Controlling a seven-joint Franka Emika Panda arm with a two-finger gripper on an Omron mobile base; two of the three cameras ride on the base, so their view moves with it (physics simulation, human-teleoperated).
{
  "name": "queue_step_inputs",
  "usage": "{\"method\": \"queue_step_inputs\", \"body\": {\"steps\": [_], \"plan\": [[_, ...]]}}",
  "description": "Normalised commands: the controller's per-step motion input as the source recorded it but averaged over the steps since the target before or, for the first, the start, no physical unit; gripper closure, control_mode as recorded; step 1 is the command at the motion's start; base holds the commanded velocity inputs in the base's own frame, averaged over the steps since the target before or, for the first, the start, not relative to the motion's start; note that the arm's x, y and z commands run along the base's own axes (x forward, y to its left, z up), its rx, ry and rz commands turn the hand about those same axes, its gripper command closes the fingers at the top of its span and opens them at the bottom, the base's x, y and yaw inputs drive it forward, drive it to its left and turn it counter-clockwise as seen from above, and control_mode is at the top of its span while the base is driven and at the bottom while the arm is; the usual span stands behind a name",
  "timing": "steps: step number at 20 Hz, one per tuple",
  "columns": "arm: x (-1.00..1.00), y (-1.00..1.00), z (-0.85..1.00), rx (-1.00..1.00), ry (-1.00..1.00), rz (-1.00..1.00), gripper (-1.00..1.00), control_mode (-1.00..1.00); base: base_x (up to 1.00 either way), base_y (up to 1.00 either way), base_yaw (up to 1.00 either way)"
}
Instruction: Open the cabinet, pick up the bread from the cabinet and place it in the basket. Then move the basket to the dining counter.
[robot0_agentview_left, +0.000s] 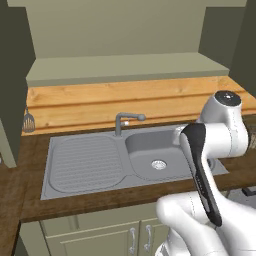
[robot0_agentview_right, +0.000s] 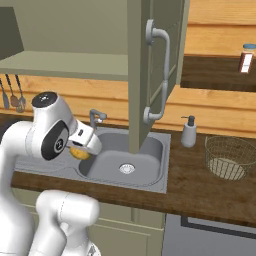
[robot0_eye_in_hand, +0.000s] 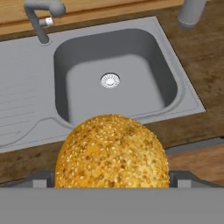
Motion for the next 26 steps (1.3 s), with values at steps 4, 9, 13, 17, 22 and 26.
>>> {"method": "queue_step_inputs", "body": {"steps": [4, 9, 13, 17, 22, 26], "plan": [[-0.06, 0.0, 0.0, 0.0, 0.0, 0.0, 1.0, -1.0, 0.0, 0.0, 0.0], [-0.54, 0.0, -0.01, 0.0, 0.0, -0.03, 1.0, -1.0, 0.0, 0.0, 0.0], [0.0, 0.0, 0.0, 0.0, 0.0, 0.0, 1.0, 1.0, -0.99, 0.0, -0.1], [0.0, 0.0, 0.0, 0.0, 0.0, 0.0, 1.0, 1.0, -0.97, -0.01, -0.1], [0.0, 0.0, 0.0, 0.0, 0.0, 0.0, 1.0, 1.0, -0.14, -0.53, 0.0], [0.0, 0.0, 0.0, 0.0, 0.0, 0.0, 1.0, 1.0, 0.14, -1.0, 0.1]]}}
